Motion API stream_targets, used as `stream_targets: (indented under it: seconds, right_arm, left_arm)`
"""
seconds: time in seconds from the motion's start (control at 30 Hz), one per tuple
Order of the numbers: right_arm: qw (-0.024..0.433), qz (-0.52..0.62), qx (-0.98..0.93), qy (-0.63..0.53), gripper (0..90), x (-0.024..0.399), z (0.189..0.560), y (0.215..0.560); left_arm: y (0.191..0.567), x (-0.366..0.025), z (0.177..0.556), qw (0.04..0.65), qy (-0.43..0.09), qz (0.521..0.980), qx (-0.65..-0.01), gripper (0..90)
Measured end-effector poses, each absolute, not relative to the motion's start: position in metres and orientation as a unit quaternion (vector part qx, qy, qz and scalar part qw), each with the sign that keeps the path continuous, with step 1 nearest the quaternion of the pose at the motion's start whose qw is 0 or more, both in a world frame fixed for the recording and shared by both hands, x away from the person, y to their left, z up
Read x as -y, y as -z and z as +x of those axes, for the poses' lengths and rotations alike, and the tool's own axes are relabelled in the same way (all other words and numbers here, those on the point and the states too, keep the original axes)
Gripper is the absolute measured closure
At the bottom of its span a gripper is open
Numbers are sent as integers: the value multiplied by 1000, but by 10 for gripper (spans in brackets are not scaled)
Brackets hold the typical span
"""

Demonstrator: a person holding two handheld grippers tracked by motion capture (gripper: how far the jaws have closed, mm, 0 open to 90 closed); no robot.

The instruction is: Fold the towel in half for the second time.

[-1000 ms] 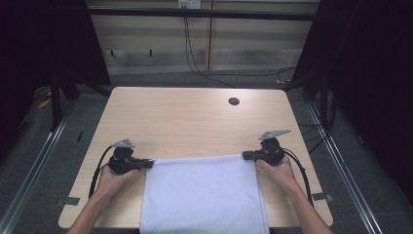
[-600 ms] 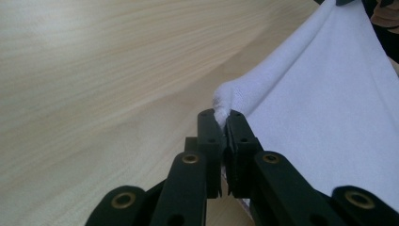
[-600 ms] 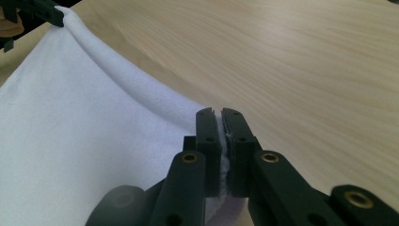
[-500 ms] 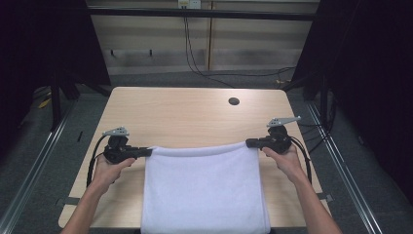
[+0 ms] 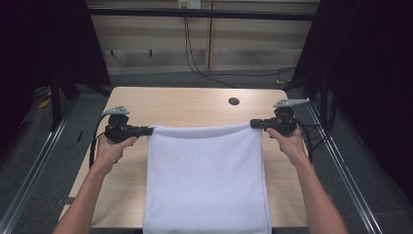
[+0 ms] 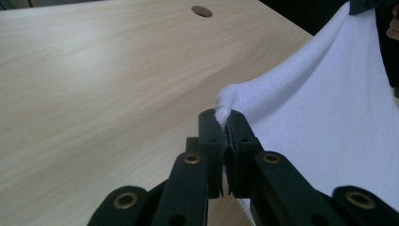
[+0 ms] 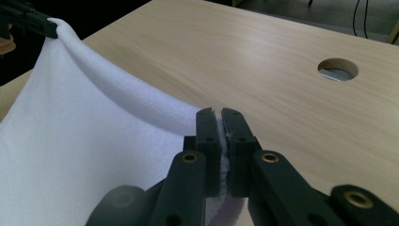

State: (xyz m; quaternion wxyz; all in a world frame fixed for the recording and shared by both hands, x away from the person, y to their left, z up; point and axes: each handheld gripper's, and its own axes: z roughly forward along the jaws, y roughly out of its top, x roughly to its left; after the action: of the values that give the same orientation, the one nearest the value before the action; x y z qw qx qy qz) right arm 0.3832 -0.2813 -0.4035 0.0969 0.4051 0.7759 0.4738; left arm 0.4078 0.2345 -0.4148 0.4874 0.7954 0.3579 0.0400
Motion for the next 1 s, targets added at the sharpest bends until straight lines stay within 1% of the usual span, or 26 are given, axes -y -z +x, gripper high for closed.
stream_targets:
  seconds: [0.2,0.5,0.73,0.87,0.93,1.0]
  right_arm:
    - [108,413,-770,-475,867,284,396,395]
    - [132,421,-754,-486,868,287,412,377]
    - [139,425,-754,-482,869,288,421,371]
    - [145,425,-752,-483,870,287,425,368]
    - [155,426,-754,-476,870,284,430,359]
    - [159,424,-745,-491,871,282,429,352]
  left_arm:
    - [396,-229,424,495,-60,788,-360,869]
    - [373,-224,437,510,-84,777,-360,869]
    - [373,-223,435,512,-92,778,-353,869]
    - [365,-226,436,519,-97,771,-356,869]
    - [360,-223,436,512,-105,775,-356,869]
    - [357,-222,433,521,-110,768,-355,869]
